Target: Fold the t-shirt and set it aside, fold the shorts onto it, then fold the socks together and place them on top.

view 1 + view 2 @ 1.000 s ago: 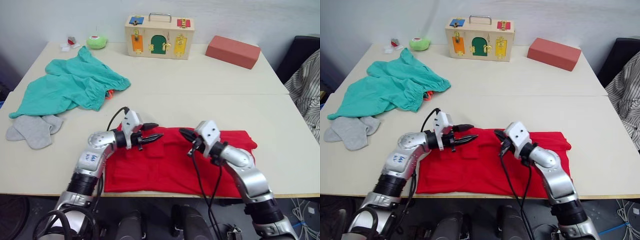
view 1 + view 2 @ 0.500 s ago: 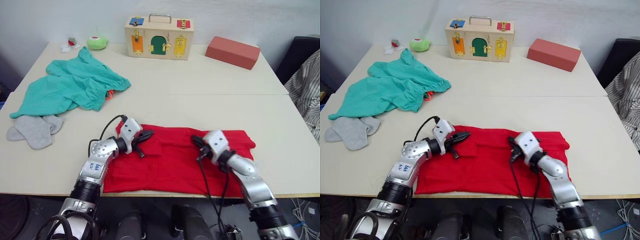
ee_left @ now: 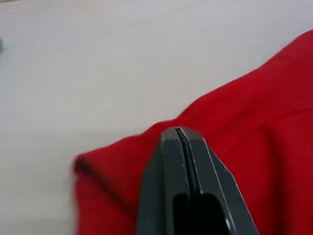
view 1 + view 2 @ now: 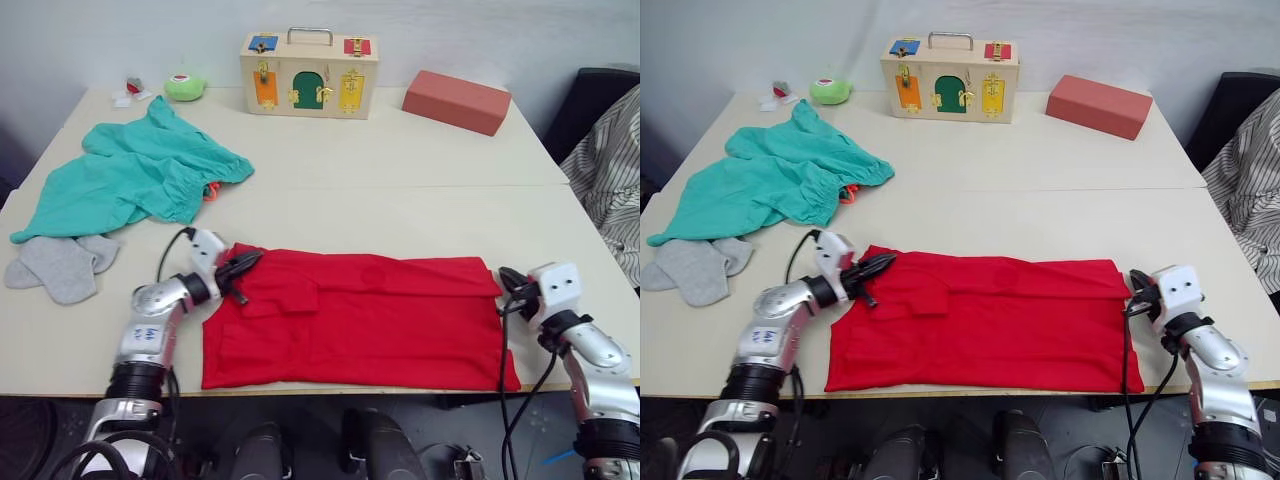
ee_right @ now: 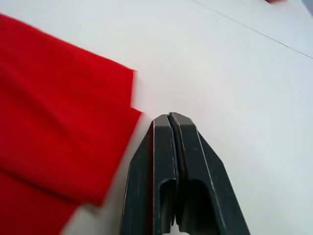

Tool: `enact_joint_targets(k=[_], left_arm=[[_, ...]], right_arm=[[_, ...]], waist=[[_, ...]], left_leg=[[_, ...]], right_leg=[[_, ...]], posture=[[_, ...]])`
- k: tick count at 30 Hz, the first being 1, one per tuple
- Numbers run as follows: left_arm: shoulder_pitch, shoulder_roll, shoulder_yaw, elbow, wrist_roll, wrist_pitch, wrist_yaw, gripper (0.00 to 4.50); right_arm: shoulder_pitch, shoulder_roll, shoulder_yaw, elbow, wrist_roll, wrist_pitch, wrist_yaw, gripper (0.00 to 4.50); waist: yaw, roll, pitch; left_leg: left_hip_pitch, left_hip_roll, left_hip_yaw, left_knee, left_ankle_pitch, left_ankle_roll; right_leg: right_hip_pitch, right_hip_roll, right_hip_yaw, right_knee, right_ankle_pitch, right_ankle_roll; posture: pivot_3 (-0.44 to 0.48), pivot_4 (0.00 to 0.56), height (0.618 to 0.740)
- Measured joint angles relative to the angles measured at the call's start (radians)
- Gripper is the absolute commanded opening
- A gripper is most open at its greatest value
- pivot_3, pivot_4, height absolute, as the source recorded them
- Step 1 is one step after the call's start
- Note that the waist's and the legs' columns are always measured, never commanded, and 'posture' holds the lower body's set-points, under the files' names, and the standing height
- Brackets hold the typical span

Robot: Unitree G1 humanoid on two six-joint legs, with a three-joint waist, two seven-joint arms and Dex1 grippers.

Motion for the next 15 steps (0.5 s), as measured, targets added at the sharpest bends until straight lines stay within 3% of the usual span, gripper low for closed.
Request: enact_joint_targets(k=[4,8,15], left_arm=[[-0.007,0.029,0.014,-0.037,-0.072,0.072,-0.100,0.02],[-0.037,0.033,-0.016,-0.122,-0.092,0.108,-0.154,0.02],[0.003,-0.008,-0.123,-0.140,-0.017,0.043,-0.163,0.02]], right_arm=[[-0.046,0.000,0.026,-0.118,0.093,0.049,0.110,0.00],[-0.117,0.050,0.156,-0.272,0.099,0.126,0.149,0.00],[-0.121,0.163,0.337,-0.263,0.002,0.129,0.138,0.00]], waist=[[-0.004,0.000,0.000],[-0.001,0.000,0.000],[0.000,0.000,0.000]], left_leg=[[0.000,0.000,0.000,0.000,0.000,0.000],[0.000,0.000,-0.001,0.000,0.000,-0.001],[-0.003,-0.001,0.000,0.000,-0.001,0.000]], right_leg=[[0.000,0.000,0.000,0.000,0.000,0.000],[0.000,0.000,0.000,0.000,0.000,0.000],[-0.001,-0.001,-0.001,-0.003,0.000,0.000]], posture=[[0.000,0.150,0.740],[0.000,0.150,0.740],[0.000,0.150,0.740]])
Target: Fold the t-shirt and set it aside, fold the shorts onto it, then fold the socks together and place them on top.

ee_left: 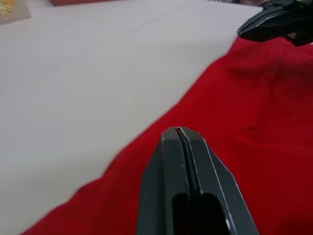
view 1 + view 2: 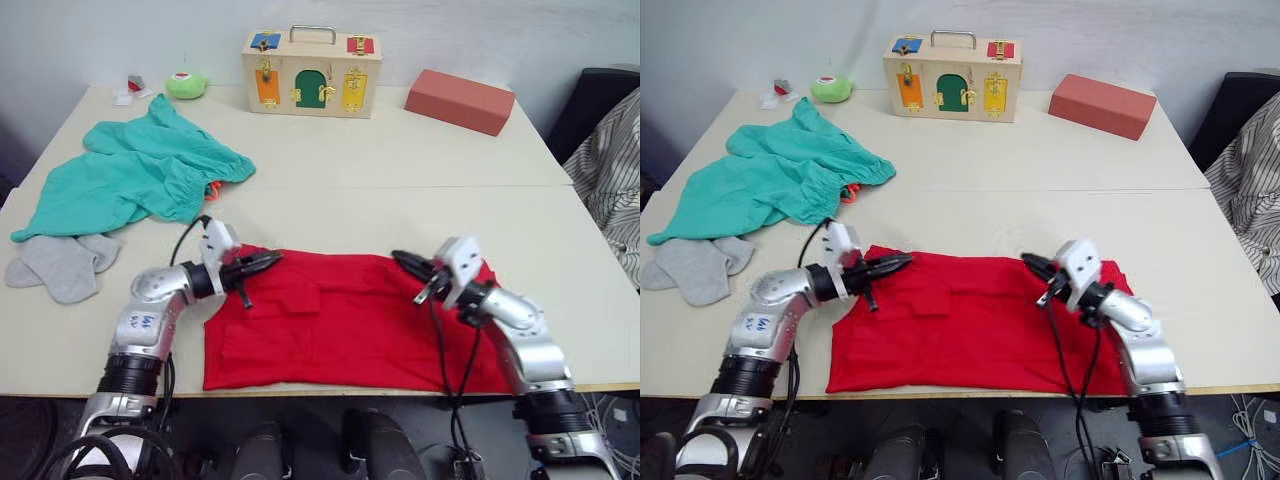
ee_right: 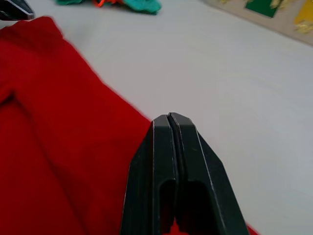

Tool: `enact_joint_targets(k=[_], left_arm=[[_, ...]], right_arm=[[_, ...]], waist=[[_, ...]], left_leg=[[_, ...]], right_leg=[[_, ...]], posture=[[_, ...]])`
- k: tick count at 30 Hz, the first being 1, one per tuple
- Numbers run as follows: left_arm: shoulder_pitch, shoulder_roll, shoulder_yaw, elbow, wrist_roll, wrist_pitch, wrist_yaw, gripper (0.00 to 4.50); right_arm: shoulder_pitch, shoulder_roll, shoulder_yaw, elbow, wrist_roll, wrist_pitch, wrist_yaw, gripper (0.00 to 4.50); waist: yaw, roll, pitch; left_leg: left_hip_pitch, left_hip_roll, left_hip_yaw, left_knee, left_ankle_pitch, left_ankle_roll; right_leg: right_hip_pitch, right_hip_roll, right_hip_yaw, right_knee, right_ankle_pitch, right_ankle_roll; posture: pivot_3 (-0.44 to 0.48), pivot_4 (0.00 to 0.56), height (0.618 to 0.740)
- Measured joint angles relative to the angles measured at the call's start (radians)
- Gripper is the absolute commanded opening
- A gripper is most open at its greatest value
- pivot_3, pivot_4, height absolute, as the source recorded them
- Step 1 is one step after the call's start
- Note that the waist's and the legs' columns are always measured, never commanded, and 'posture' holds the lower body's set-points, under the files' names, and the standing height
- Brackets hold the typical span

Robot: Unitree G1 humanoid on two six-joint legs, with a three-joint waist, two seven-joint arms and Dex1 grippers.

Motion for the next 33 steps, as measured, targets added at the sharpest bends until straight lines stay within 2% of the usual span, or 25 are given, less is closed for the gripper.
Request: enact_joint_targets(k=[5,11,13,16,20,22,25,27,31,33], left_arm=[[0.053,0.005,0.007,0.022,0.020,-0.047,0.012,0.02],[0.077,0.022,0.057,0.027,-0.001,-0.043,0.014,0.02],[0.092,0.035,0.079,0.000,-0.049,-0.014,-0.029,0.00],[0.139,0.069,0.132,-0.123,-0.209,0.096,-0.128,0.54],[0.159,0.136,0.160,-0.267,-0.277,0.150,-0.188,1.80],[0.166,0.135,0.161,-0.308,-0.301,0.169,-0.193,2.41],[0.184,0.132,0.149,-0.344,-0.318,0.190,-0.212,3.34],[0.189,0.131,0.139,-0.357,-0.319,0.188,-0.228,3.94],[0.190,0.131,0.122,-0.394,-0.321,0.184,-0.255,3.94],[0.192,0.131,0.118,-0.412,-0.323,0.184,-0.265,3.97]], right_arm=[[0.073,-0.020,-0.050,0.076,-0.002,-0.059,0.006,0.00],[0.142,-0.119,-0.187,0.100,0.075,-0.056,0.067,0.00],[0.161,-0.156,-0.244,0.082,0.171,0.018,0.121,0.37],[0.151,-0.300,-0.295,0.071,0.265,0.148,0.239,1.18],[-0.035,-0.501,-0.293,0.223,0.245,0.248,0.362,2.58],[-0.141,-0.540,-0.250,0.327,0.196,0.260,0.401,3.24],[-0.297,-0.541,-0.134,0.517,0.096,0.274,0.461,4.23],[-0.388,-0.530,-0.066,0.638,0.030,0.276,0.495,4.24],[-0.526,-0.500,0.039,0.802,-0.080,0.270,0.564,4.24],[-0.555,-0.493,0.074,0.853,-0.121,0.268,0.597,3.87]], waist=[[0.001,0.000,0.000],[0.001,0.000,0.000],[-0.001,0.000,0.000],[-0.005,0.001,0.001],[-0.003,0.003,0.001],[-0.002,0.002,0.001],[-0.002,0.002,0.001],[-0.002,0.004,0.002],[-0.002,0.005,0.003],[-0.002,0.005,0.003]], left_leg=[[0.000,0.000,0.000,0.000,0.000,0.000],[0.002,0.001,0.000,-0.003,-0.001,0.001],[0.002,0.001,0.000,-0.004,0.000,0.000],[0.002,0.001,0.000,-0.005,0.000,0.000],[0.004,0.001,0.000,-0.005,0.000,0.001],[0.004,0.001,0.000,-0.007,0.000,0.000],[0.002,0.000,0.000,-0.011,0.002,-0.002],[0.001,0.000,0.001,-0.011,0.003,-0.002],[0.001,0.000,0.002,-0.011,0.004,-0.002],[0.001,0.000,0.003,-0.011,0.004,-0.001]], right_leg=[[0.000,0.000,0.000,-0.001,0.000,0.000],[0.000,0.000,0.000,-0.001,0.000,0.000],[0.000,0.000,0.000,-0.001,0.000,0.000],[0.000,0.000,0.001,-0.002,0.000,0.000],[0.001,0.000,0.000,-0.002,0.000,0.000],[0.001,0.001,0.000,-0.004,0.000,-0.001],[0.000,0.001,0.000,-0.006,0.000,-0.001],[-0.002,0.001,0.000,-0.007,0.000,-0.001],[-0.002,0.001,0.000,-0.008,0.000,-0.001],[-0.002,0.001,0.000,-0.008,0.000,-0.001]], posture=[[0.000,0.150,0.740],[0.000,0.150,0.740],[0.000,0.150,0.740],[0.000,0.150,0.740],[0.000,0.150,0.740],[0.000,0.150,0.740],[0.000,0.150,0.740],[0.000,0.150,0.740],[0.000,0.150,0.740],[0.000,0.150,0.740]])
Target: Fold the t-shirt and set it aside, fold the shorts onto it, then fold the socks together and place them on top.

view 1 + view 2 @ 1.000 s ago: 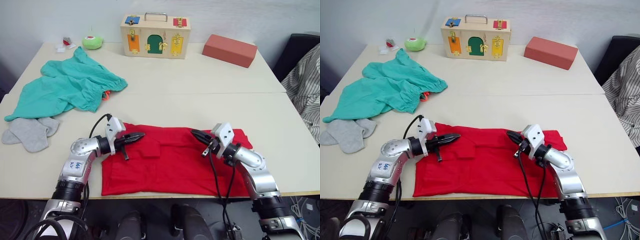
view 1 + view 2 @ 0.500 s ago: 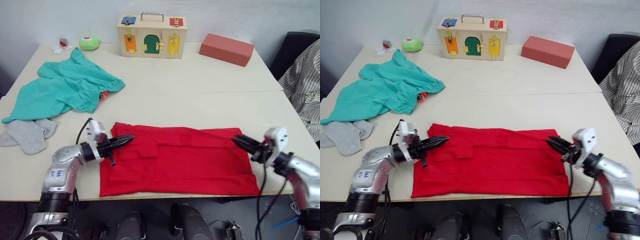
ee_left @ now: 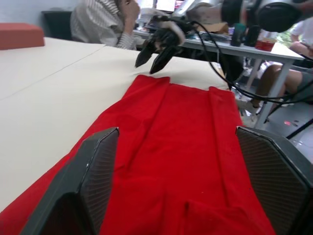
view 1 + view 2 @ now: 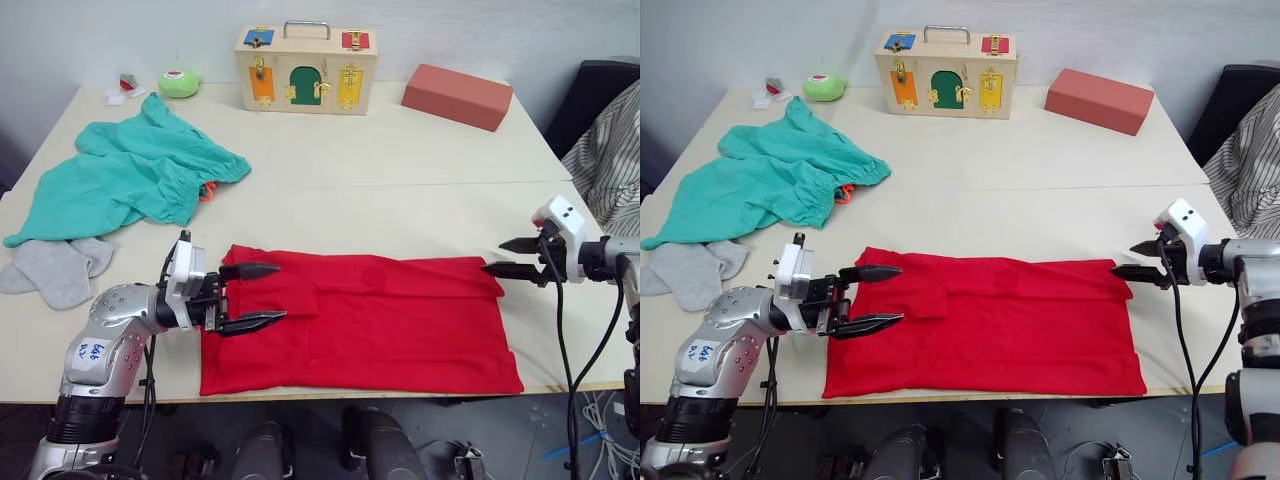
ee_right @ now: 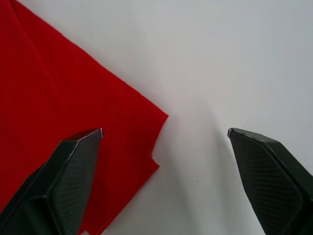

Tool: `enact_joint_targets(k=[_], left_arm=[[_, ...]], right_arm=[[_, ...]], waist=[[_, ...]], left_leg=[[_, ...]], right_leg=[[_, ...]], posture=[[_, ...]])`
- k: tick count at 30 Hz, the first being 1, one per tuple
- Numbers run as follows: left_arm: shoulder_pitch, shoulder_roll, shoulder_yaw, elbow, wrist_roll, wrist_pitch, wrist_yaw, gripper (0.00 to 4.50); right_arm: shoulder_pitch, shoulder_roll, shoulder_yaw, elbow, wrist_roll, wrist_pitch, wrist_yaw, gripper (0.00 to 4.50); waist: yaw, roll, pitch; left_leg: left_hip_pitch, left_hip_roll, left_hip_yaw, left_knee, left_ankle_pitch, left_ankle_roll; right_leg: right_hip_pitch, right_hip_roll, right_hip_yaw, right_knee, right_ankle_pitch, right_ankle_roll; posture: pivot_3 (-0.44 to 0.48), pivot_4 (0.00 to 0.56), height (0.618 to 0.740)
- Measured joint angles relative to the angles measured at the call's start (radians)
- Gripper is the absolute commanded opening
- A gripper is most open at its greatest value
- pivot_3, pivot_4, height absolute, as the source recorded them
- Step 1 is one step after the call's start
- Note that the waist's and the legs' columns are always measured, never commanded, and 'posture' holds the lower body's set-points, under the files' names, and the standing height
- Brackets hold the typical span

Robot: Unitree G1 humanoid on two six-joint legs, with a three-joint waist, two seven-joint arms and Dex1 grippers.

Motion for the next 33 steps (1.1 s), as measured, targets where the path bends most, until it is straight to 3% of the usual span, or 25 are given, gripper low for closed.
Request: enact_joint_targets(k=[6,12,19,27,32,33], left_arm=[[0.009,0.002,-0.007,-0.019,0.000,-0.007,-0.020,3.97],[0.023,0.003,-0.007,-0.019,0.000,-0.013,-0.019,3.97],[0.023,0.002,-0.004,-0.014,0.001,-0.033,-0.007,3.97],[0.031,-0.045,0.015,0.006,0.037,-0.110,0.073,3.97],[0.086,-0.086,0.021,0.034,0.079,-0.173,0.135,3.97],[0.093,-0.090,0.021,0.035,0.087,-0.178,0.149,3.97]], right_arm=[[-0.041,0.013,0.052,0.030,-0.065,0.022,0.138,2.06],[-0.051,0.038,0.043,0.054,-0.089,-0.022,0.110,0.06],[-0.100,0.064,0.043,0.113,-0.135,-0.121,0.062,0.06],[-0.252,0.119,0.046,0.278,-0.258,-0.392,-0.284,0.06],[-0.300,0.159,0.041,0.344,-0.302,-0.467,-0.389,0.06],[-0.300,0.169,0.039,0.353,-0.301,-0.467,-0.390,0.24]], waist=[[0.000,0.000,0.000],[-0.002,0.000,0.000],[-0.005,0.000,0.000],[-0.006,0.001,0.001],[-0.009,0.001,0.001],[-0.008,0.001,0.001]], left_leg=[[0.001,0.000,-0.001,0.001,0.001,-0.001],[0.001,0.001,-0.001,0.000,0.001,-0.001],[0.001,0.000,-0.001,0.001,0.001,-0.001],[0.001,0.000,0.000,0.000,0.001,-0.002],[0.001,0.000,0.001,0.000,0.001,-0.002],[0.001,0.000,0.001,0.000,0.001,-0.001]], right_leg=[[0.001,0.000,0.000,0.001,0.000,0.000],[0.000,0.000,0.000,0.002,0.000,0.000],[0.001,0.000,0.000,0.002,0.000,0.000],[0.000,0.000,0.001,0.002,0.000,0.000],[0.000,0.000,0.001,0.002,0.000,0.000],[0.000,0.000,0.001,0.002,0.000,0.000]], posture=[[0.000,0.150,0.740],[0.000,0.150,0.740],[0.000,0.150,0.740],[0.000,0.150,0.740],[0.000,0.150,0.740],[0.000,0.150,0.740]])
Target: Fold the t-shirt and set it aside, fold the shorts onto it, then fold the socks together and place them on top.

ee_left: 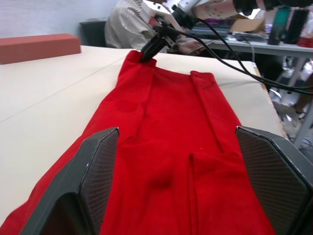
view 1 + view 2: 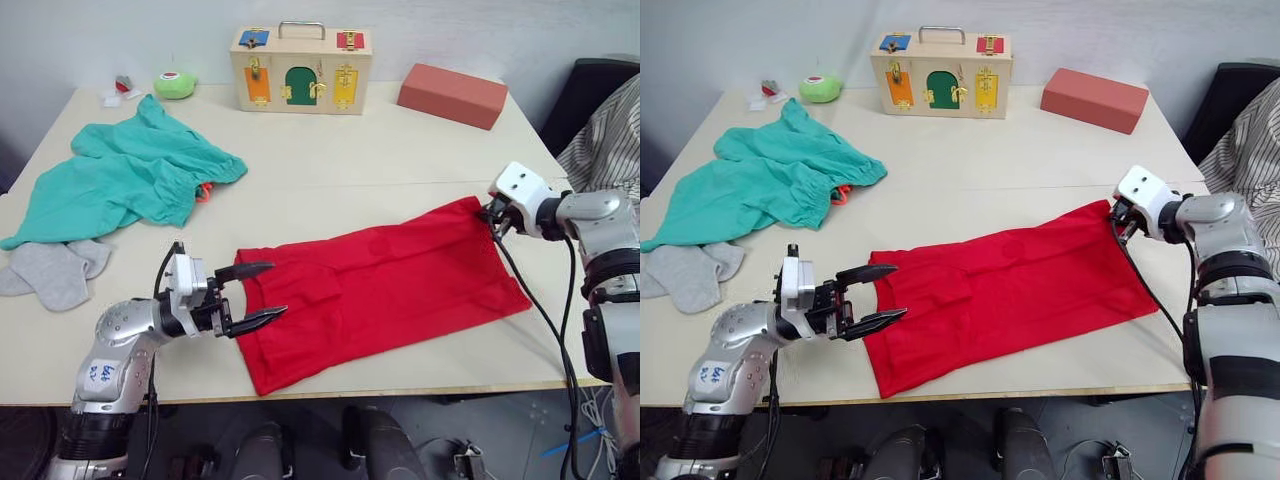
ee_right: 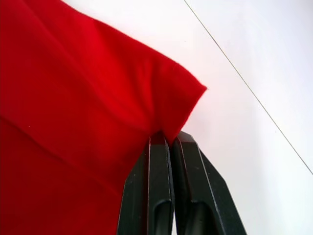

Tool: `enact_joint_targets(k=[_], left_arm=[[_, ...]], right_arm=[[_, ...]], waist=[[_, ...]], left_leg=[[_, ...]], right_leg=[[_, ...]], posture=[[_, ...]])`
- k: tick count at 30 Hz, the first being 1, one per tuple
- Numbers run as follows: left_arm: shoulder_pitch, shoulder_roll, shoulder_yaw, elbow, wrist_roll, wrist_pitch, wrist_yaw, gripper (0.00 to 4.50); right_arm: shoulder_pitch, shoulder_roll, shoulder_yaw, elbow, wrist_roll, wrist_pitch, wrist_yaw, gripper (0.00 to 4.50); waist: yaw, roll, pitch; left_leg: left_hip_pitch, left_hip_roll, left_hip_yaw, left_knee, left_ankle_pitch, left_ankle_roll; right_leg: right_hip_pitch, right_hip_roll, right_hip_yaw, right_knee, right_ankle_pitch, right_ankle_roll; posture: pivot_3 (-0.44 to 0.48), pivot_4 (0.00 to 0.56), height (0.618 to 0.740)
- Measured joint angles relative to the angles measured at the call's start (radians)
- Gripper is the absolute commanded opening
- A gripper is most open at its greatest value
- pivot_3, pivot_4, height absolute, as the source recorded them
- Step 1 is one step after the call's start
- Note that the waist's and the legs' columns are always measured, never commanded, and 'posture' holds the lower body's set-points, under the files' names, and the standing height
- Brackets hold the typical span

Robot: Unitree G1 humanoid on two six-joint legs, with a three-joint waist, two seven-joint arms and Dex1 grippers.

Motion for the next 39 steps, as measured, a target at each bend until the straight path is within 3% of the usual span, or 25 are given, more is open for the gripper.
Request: enact_joint_targets(k=[4,6,7,10,13,18,21,24,30,36,39], left_arm=[[0.002,0.002,0.011,-0.001,-0.001,0.015,0.030,3.97],[-0.013,0.014,0.011,0.003,-0.007,0.051,0.032,4.32],[-0.032,0.022,0.013,0.014,-0.009,0.067,0.032,4.50],[-0.120,0.068,0.016,0.086,-0.007,0.097,0.013,4.50],[-0.244,0.101,0.001,0.206,0.022,0.102,-0.020,4.50],[-0.468,0.119,-0.102,0.489,0.129,0.083,-0.105,4.50],[-0.593,0.101,-0.179,0.683,0.224,0.030,-0.148,4.50],[-0.716,0.062,-0.231,0.891,0.313,-0.044,-0.161,4.50],[-0.887,-0.015,-0.253,1.206,0.413,-0.120,-0.156,4.50],[-0.959,-0.034,-0.249,1.346,0.466,-0.105,-0.155,4.50],[-0.975,-0.037,-0.241,1.373,0.480,-0.085,-0.152,3.90]], right_arm=[[0.001,0.009,-0.025,0.020,0.003,0.005,0.004,1.32],[0.003,-0.008,-0.043,0.019,0.013,0.007,0.008,1.96],[0.006,-0.023,-0.057,0.019,0.020,0.009,0.016,2.36],[0.028,-0.092,-0.119,-0.006,0.070,0.061,0.078,3.35],[0.115,-0.186,-0.192,-0.131,0.160,0.236,0.204,4.44],[0.615,-0.317,-0.391,-0.802,0.397,0.898,0.304,4.48],[0.856,-0.312,-0.550,-1.159,0.505,1.265,0.246,4.48],[0.978,-0.233,-0.691,-1.394,0.567,1.492,0.152,4.48],[0.987,0.031,-0.768,-1.557,0.601,1.657,-0.068,4.48],[0.951,0.112,-0.771,-1.568,0.606,1.638,-0.196,4.48],[0.935,0.139,-0.758,-1.565,0.611,1.617,-0.239,3.86]], waist=[[0.002,0.000,0.000],[0.006,0.001,0.000],[0.009,0.001,0.000],[0.011,0.001,0.001],[0.013,0.001,0.001],[0.018,0.002,0.000],[0.011,0.002,0.000],[0.009,-0.001,-0.001],[0.010,-0.003,-0.001],[0.009,-0.007,-0.002],[0.008,-0.009,-0.003]], left_leg=[[0.000,0.000,0.000,0.000,0.000,0.001],[0.000,0.000,0.000,0.000,0.001,0.001],[-0.001,-0.001,-0.001,0.000,0.001,0.001],[-0.001,-0.001,-0.001,0.000,0.001,0.001],[-0.001,-0.001,-0.002,0.000,0.001,0.001],[-0.002,-0.001,-0.003,-0.001,0.001,0.001],[-0.001,-0.001,-0.003,-0.001,0.001,0.001],[0.000,0.000,-0.005,-0.001,0.000,0.001],[-0.004,-0.001,-0.005,-0.001,0.000,0.001],[-0.007,-0.002,-0.001,0.000,0.002,0.003],[-0.006,-0.002,0.001,0.001,0.002,0.004]], right_leg=[[0.000,0.000,0.000,0.001,0.000,0.000],[0.000,0.000,0.000,0.001,0.000,0.000],[0.000,-0.001,-0.001,0.001,0.000,0.000],[0.001,-0.001,-0.002,0.000,0.000,0.000],[0.001,-0.001,-0.003,-0.001,0.000,0.000],[0.001,0.000,-0.004,-0.001,0.000,0.000],[0.001,0.000,-0.004,-0.001,0.000,0.001],[0.002,0.000,-0.005,-0.001,0.002,0.000],[-0.002,0.000,-0.006,-0.001,0.002,0.000],[-0.007,0.001,-0.006,0.001,0.002,0.000],[-0.007,0.001,-0.005,0.001,0.003,0.002]], posture=[[0.000,0.150,0.740],[0.000,0.150,0.740],[0.000,0.150,0.740],[0.000,0.150,0.740],[0.000,0.150,0.740],[0.000,0.150,0.740],[0.000,0.150,0.740],[0.000,0.150,0.740],[0.000,0.150,0.740],[0.000,0.150,0.740],[0.000,0.150,0.740]])
